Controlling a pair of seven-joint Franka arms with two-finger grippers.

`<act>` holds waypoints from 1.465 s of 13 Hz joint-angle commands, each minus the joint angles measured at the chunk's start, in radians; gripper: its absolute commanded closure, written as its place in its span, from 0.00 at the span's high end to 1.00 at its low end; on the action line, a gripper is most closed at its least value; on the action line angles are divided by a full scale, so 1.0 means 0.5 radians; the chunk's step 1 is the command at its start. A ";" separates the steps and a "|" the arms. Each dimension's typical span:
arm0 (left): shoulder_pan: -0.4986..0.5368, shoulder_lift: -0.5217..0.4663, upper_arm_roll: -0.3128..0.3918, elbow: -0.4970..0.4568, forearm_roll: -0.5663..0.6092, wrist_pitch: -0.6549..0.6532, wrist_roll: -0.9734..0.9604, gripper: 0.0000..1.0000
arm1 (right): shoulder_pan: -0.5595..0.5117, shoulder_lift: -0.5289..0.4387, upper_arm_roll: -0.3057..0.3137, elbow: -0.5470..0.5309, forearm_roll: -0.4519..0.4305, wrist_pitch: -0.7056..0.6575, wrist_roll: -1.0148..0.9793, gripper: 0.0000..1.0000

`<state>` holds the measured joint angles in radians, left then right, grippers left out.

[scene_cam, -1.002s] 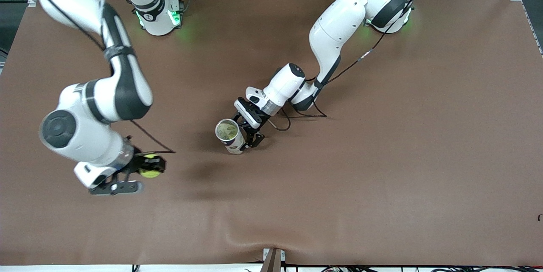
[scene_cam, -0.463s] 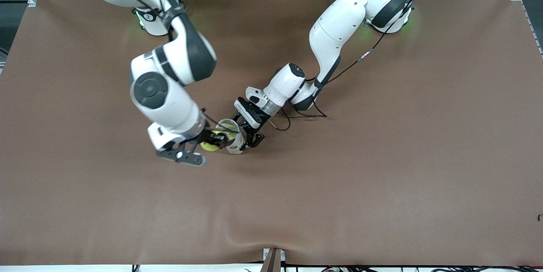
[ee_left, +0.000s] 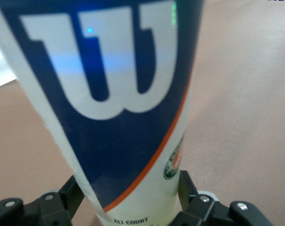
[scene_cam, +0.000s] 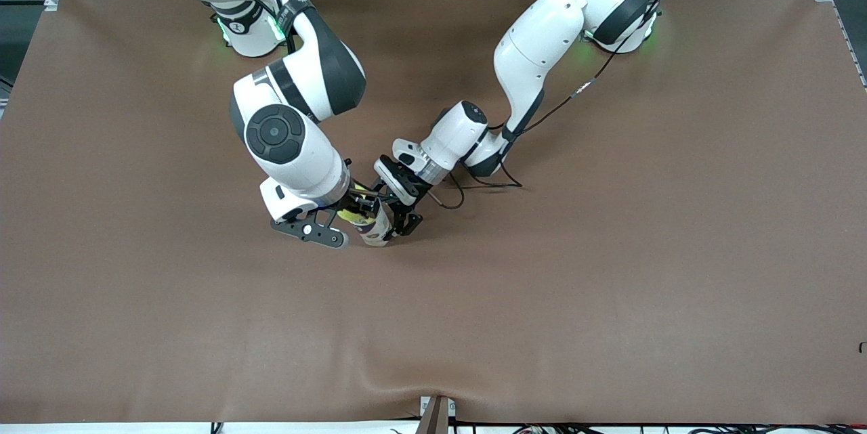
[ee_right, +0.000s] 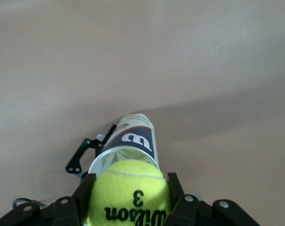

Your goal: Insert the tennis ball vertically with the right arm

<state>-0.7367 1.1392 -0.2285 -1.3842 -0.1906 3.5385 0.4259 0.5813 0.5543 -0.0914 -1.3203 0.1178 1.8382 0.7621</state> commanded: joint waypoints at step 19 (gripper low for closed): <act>-0.009 -0.002 0.015 0.016 -0.027 0.028 -0.023 0.86 | -0.140 -0.081 -0.020 -0.038 0.013 0.131 -0.161 1.00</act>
<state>-0.7334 1.1391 -0.2285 -1.3828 -0.1906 3.5392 0.4259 0.5755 0.5686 -0.1116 -1.3274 0.1169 1.9240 0.7531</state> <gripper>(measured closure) 0.132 0.000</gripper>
